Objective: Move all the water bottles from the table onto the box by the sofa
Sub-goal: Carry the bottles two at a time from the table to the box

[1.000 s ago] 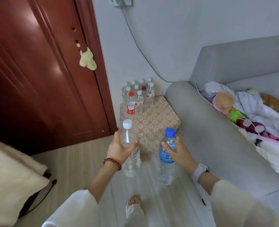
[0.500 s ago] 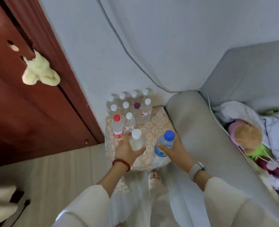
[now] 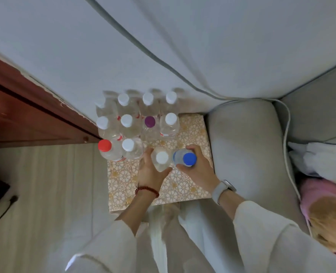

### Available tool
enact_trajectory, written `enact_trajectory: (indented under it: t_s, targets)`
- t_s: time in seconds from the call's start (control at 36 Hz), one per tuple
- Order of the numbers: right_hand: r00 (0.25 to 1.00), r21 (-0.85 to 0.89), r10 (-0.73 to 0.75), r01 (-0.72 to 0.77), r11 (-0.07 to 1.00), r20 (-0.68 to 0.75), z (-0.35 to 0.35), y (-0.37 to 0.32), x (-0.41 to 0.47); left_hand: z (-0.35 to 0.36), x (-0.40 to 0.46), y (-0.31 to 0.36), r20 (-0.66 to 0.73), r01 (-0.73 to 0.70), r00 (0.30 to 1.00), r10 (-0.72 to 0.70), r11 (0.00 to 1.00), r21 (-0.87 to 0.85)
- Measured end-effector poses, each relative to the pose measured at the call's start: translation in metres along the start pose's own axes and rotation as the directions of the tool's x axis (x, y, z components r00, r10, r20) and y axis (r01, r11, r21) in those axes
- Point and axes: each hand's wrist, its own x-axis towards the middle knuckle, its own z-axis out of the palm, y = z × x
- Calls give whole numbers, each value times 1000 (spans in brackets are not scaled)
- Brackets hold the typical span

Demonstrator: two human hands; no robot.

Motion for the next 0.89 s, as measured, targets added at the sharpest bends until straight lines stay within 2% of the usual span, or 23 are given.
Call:
enact_trajectory:
  t_s: [0.22, 0.36, 0.42, 0.47, 0.53, 0.61, 0.67, 0.72, 0.89]
  targets:
    - [995, -14, -23, 24, 1000, 95, -6, -7, 18, -3, 14, 12, 53, -42, 998, 35, 990, 136]
    - [983, -187, -142, 162, 969, 114, -16, -14, 11, -18, 7, 20, 36, -246, 969, 246, 928, 280]
    - [971, -344, -225, 239, 908, 81, -18, -18, 8, -27, 6, 26, 52, -309, 948, 314, 868, 389]
    - [951, -539, -296, 295, 789, 87, -20, -21, 8, -34, 10, 32, 114, -359, 931, 347, 808, 468]
    - [946, -656, -302, 305, 690, 122, -21, -25, 9, -41, 13, 38, 188, -412, 910, 370, 743, 528]
    - [963, -663, -233, 262, 701, 134, -19, -30, 9, -46, 16, 40, 280, -503, 851, 443, 541, 674]
    - [967, -641, -221, 250, 725, 128, -16, -32, 11, -48, 18, 42, 298, -514, 838, 457, 478, 712]
    - [968, -622, -222, 245, 744, 115, -13, -34, 14, -50, 22, 43, 304, -520, 830, 467, 452, 725]
    - [970, -585, -228, 235, 776, 88, -6, -47, 27, -54, 33, 49, 230, -492, 834, 502, 485, 723]
